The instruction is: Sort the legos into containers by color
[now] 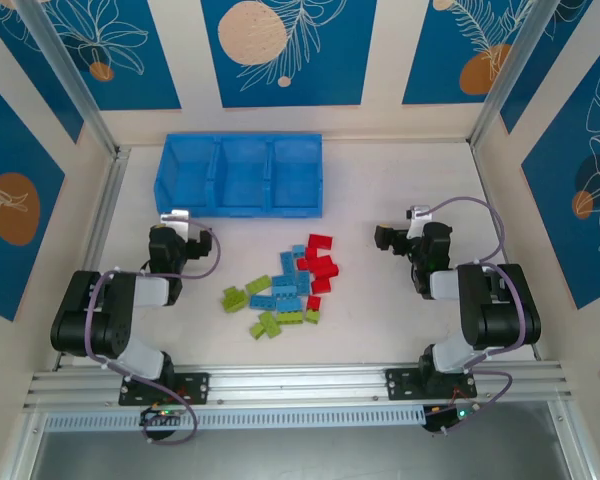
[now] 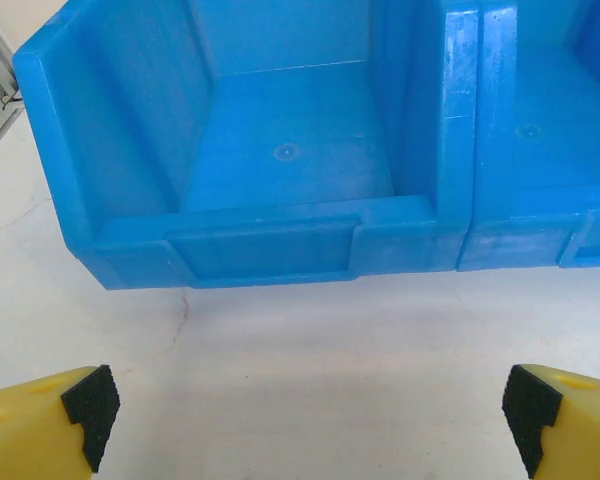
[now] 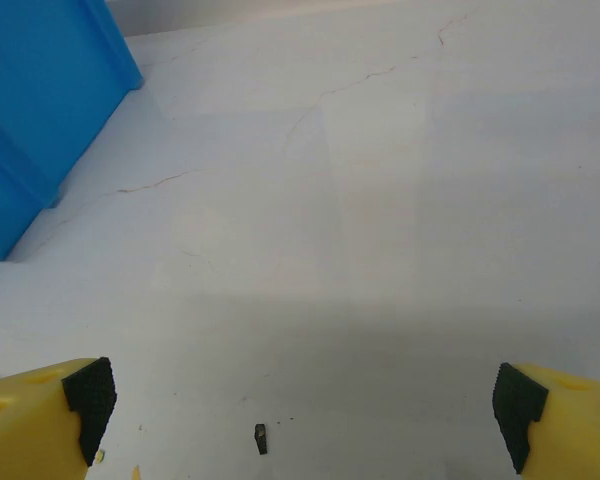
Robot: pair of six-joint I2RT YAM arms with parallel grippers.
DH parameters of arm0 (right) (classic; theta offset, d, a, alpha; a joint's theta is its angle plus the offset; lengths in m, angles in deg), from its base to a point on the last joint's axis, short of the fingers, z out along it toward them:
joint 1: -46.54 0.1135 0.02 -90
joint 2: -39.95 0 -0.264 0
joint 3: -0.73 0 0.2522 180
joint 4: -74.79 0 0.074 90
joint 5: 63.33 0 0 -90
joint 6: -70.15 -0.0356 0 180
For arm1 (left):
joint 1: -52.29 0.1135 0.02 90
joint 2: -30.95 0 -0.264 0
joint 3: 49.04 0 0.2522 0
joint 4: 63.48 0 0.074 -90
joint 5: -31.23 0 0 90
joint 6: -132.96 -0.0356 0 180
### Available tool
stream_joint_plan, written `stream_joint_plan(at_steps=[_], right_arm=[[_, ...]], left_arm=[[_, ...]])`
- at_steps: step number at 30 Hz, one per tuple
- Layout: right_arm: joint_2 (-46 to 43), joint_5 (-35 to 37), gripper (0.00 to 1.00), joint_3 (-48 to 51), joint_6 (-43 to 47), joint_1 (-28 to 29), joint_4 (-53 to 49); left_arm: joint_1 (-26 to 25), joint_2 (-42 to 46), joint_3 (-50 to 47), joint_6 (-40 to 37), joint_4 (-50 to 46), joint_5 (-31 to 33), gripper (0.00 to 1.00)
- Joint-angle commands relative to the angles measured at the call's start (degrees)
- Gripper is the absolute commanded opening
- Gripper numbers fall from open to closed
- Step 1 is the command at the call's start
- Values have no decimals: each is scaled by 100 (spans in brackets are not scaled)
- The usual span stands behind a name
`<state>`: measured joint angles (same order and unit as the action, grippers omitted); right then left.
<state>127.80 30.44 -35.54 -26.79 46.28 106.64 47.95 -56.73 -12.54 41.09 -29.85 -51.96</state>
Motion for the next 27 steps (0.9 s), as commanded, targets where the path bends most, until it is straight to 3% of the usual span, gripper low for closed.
stream_joint_plan(at_steps=[1,15,17,20,23,27], right_arm=[[-58,-105,99,-145,131,-19,48],[-64,-125,100,-116,129,-28,101],[-306,51,94,-183,61,-13,-173],[-1527,1068,94,-653,-303,280,-2065],[-2628,977,94,-1541,-1711,468,-4637],[-2742,323,94,-2782,-2635,1108,-7221]], left_arm=[[21,-33,-38,17,147,-119,100],[21,-33,-50,18,151,-118,100],[24,7,-62,-1,168,-178,100],[-46,622,-87,-151,-345,-374,100],[-190,1814,8,139,-1663,-290,100],[-636,3323,467,669,-3566,-720,100]])
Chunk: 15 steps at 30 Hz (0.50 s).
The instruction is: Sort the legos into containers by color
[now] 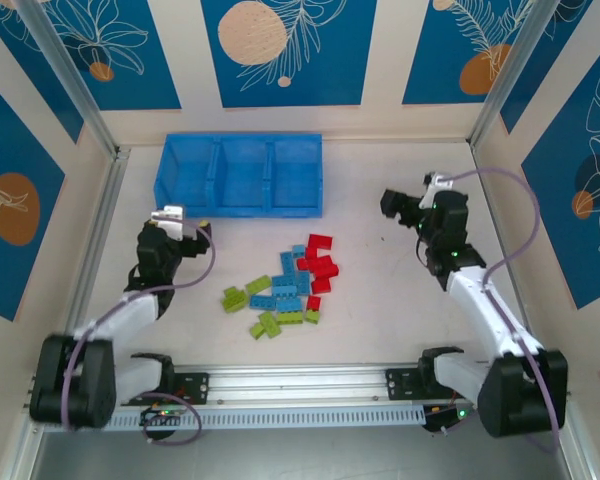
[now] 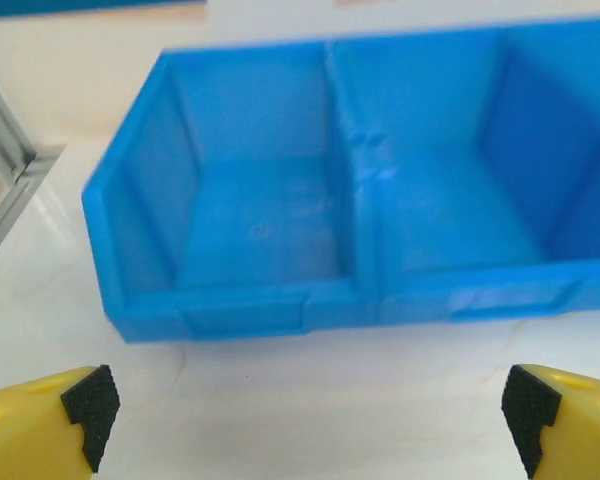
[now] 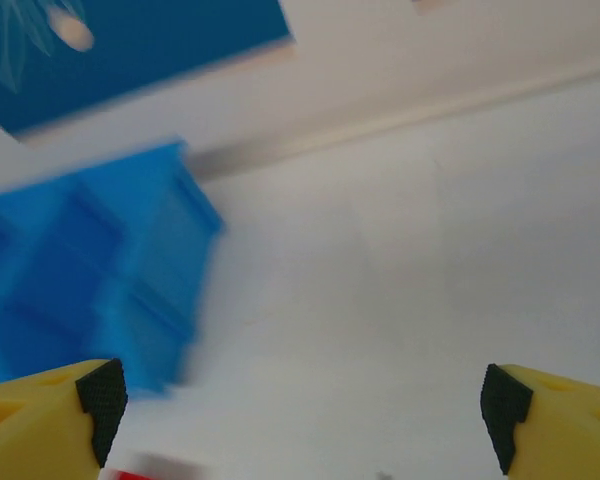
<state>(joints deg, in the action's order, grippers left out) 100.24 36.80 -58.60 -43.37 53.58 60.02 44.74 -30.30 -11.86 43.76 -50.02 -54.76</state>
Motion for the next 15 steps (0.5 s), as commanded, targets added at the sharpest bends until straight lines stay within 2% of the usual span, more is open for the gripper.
stream_joint_plan(at_steps=[1,6,9,12,15], right_arm=[[90,-352,94,-680,-1020,589,-2895],[926,-277,94,-1494,-1164,1672,-4155],[1539,-46,95,-1716,-1244,1979,-4428],[2184,185,97,-1905,-1426,2037,-4589],[2670,-26,97,-1993,-1414,2113,-4244]], left_arm=[[-476,942,597,464,-2054,-601,100],[-1568,1697,1899,612,-4448,-1975,100],[-2071,1659,2606,196,-5775,-2563,100],[-2246,1576,2939,-555,-6771,-2828,100],[-2250,1611,2743,-1242,-6939,-2998,100]])
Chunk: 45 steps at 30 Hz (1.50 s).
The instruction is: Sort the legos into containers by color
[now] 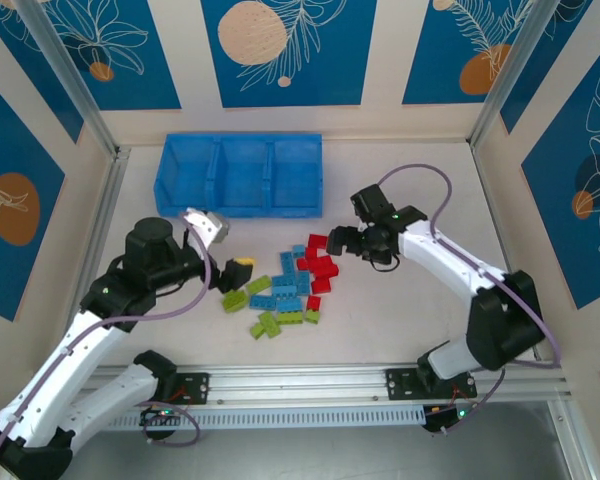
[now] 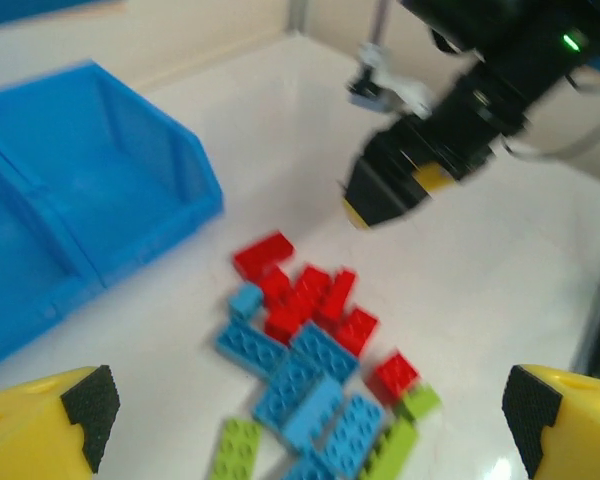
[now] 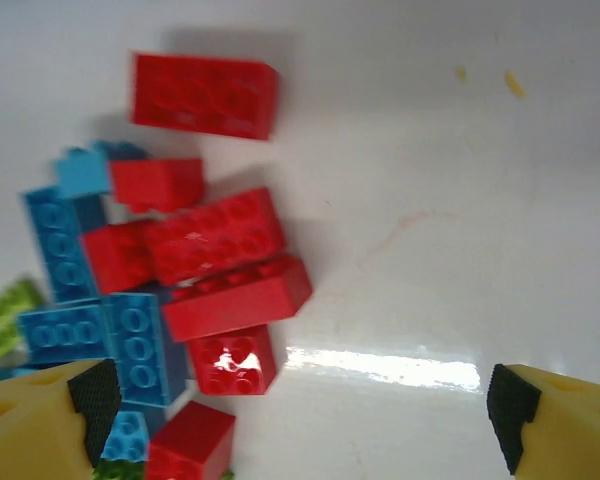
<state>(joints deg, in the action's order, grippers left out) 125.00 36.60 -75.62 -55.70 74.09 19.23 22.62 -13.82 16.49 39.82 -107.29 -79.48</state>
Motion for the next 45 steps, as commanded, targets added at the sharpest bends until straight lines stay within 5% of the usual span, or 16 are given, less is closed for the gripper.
stream_joint_plan(at_steps=[1,7,18,20,27,37,45], right_arm=[[362,-110,97,-348,-159,96,-71],[1482,-120,100,-1142,-663,195,213],[3448,683,100,-2931,-1177,587,-449],[3631,864,93,-3072,-1157,638,-582],[3488,1003,58,-2667,-1168,669,-348],[1291,1640,51,-2081,-586,1199,949],[3362,1945,50,-4870,99,997,684]], left_arm=[[-40,-17,-185,-966,-1140,-549,100],[-34,3,-610,-1241,-763,-765,100],[-37,397,-927,-1216,-678,-226,100],[-36,400,-940,-1212,-679,-182,100],[-37,412,-938,-1178,-687,0,100],[-34,493,-945,-1128,-626,555,100],[-28,591,-1001,-1020,-572,1162,100]])
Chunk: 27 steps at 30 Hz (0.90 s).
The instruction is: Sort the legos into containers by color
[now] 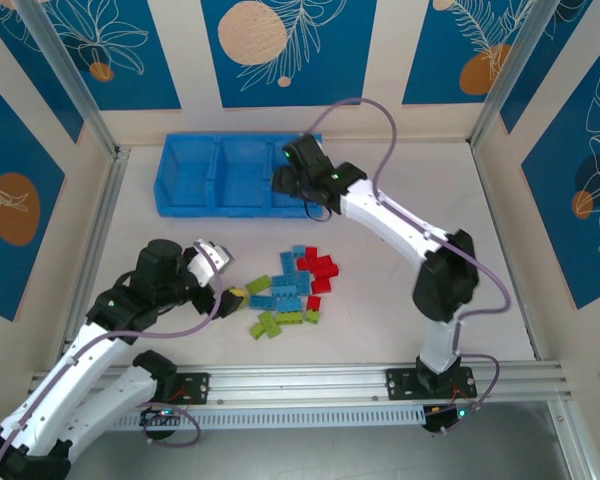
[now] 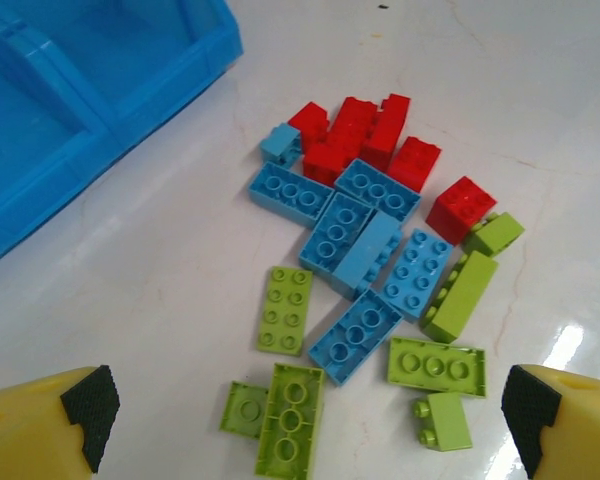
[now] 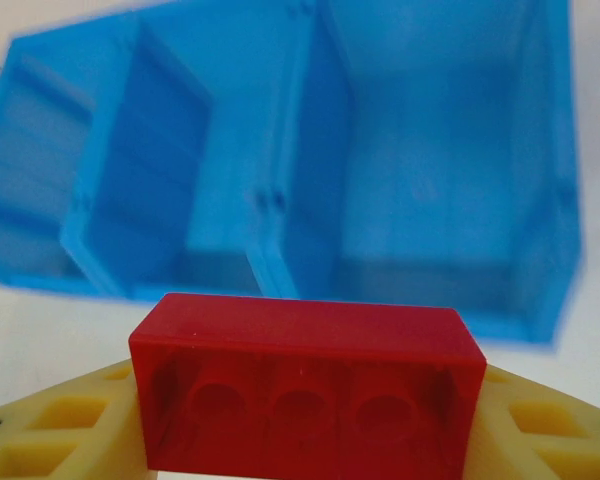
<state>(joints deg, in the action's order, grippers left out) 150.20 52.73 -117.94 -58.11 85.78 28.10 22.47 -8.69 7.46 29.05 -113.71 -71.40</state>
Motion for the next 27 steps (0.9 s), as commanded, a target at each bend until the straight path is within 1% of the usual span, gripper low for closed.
stream_joint_plan(at_steps=[1,4,6,8,9,13,14,17,20,21,22,24,25,26,27], right_arm=[[1157,310,49,-1028,328,-248,-344],[1917,71,50,-1942,552,-394,-426],[2361,26,51,-2585,659,-449,-669],[2687,-8,54,-3134,639,-504,-1027],[2747,-35,57,-3255,627,-522,-1099],[2723,-439,78,-3354,564,-592,-1114],[2693,-470,81,-3412,578,-593,-1160],[2538,-477,83,-3604,626,-584,-1400],[2187,-567,83,-3613,577,-575,-1679],[2012,-614,83,-3572,553,-554,-1774],[1794,-685,84,-3490,530,-518,-1906],[1262,-877,84,-3123,619,-399,-2099],[925,-947,85,-2811,667,-303,-2130],[551,-998,85,-2391,703,-190,-2110],[236,-1072,86,-1999,743,-87,-2032]], left_arm=[[-12,94,-99,71,72,426,100],[-15,172,-140,59,78,590,100],[-15,218,-177,77,128,698,100],[-15,248,-203,115,154,829,100],[-14,254,-217,146,170,896,100],[-14,242,-266,445,278,1320,100],[-15,225,-266,574,304,1458,100],[-14,53,-191,1000,284,1747,100],[-15,-322,92,1419,4,1738,100],[-10,-470,246,1671,-149,1756,100],[-14,-636,437,2122,-395,1830,100],[-14,-924,698,3278,-863,2079,100],[-14,-1061,734,4051,-1097,2208,98],[-12,-1175,699,4750,-1262,2244,96],[-15,-1270,616,5264,-1321,2199,95]])
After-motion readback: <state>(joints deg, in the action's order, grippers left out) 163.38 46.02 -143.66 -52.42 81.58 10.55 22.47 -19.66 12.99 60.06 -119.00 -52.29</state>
